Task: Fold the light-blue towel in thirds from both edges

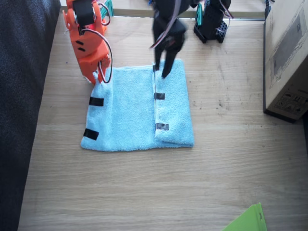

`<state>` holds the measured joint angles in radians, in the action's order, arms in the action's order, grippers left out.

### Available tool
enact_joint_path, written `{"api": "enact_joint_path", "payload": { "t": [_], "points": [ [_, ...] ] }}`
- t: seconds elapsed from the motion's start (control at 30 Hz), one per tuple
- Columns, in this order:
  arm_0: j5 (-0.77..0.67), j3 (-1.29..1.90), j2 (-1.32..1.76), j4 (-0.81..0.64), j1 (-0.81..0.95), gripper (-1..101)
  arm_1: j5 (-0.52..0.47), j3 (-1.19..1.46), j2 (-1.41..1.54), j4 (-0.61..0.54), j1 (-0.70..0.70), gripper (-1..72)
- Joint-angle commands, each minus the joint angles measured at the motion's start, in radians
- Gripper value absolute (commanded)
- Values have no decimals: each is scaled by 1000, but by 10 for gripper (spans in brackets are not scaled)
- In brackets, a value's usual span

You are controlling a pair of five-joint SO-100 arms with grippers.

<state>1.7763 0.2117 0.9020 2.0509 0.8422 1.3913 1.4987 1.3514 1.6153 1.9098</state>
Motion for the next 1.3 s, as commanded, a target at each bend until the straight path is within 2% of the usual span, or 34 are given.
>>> {"api": "enact_joint_path", "payload": {
  "t": [0.0, 0.17, 0.27, 0.33, 0.53, 0.8, 1.27],
  "points": [
    [-37, 6, 149, 11, 202, -3, 2, -115, 3, 81, -2, 1],
    [-40, 227, 290, -29, 414, -2, -6, -334, -71, 196, 14, 1],
    [-17, 591, 483, -212, 480, -2, -6, -485, -133, 272, 37, 1],
    [-14, 759, 558, -284, 506, -2, -6, -597, -184, 327, 57, 1],
    [-9, 1124, 681, -446, 529, -2, 11, -630, -273, 328, 170, 0],
    [8, 1315, 744, -528, 554, -2, 0, -663, -359, 328, 322, 0],
    [3, 1520, 778, -629, 540, -2, 8, -887, -430, 331, 382, 9]
  ]
}}
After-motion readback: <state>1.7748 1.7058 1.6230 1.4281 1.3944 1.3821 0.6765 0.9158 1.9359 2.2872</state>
